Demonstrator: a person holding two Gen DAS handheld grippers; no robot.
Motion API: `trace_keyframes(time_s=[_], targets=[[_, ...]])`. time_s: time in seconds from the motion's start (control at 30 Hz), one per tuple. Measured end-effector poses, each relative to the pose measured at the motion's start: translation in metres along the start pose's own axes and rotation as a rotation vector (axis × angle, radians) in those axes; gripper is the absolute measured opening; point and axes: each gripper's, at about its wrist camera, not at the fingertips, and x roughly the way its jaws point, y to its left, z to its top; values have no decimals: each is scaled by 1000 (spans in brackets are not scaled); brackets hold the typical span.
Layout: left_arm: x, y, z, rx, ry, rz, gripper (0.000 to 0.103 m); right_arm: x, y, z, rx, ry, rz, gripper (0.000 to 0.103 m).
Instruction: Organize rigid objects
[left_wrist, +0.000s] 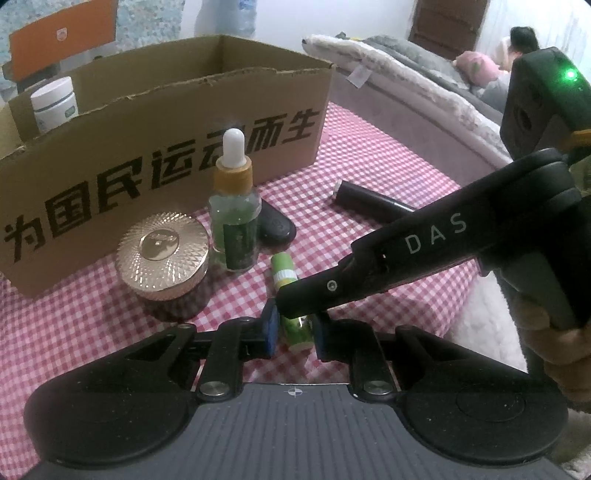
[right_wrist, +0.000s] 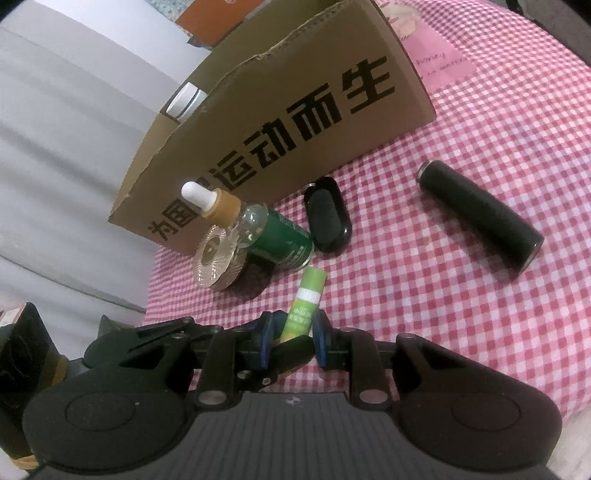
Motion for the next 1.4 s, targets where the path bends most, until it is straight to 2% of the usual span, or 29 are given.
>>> trace_keyframes(time_s=[0.2,0.5,0.73,1.0,1.17,1.4], targets=[[-8,4,-4,-6,-9,-12,17,-4,4,-3,4,-4,4,25],[0,9,0,-8,31,-18,19,-6,5,1,28,-7,-38,27],[6,10,8,-19,33,-31,19,3,5,7,31,-10,-19,27],[5,18,9,-34,40,-56,19,5,11,2,-28,-47,-30,28],[4,14,11,5,47,-48,19,5,21,-3,-90,-45,-74,28],[4,15,5,35,16,-45,17,8,24,0,-118,-37,-86,23]])
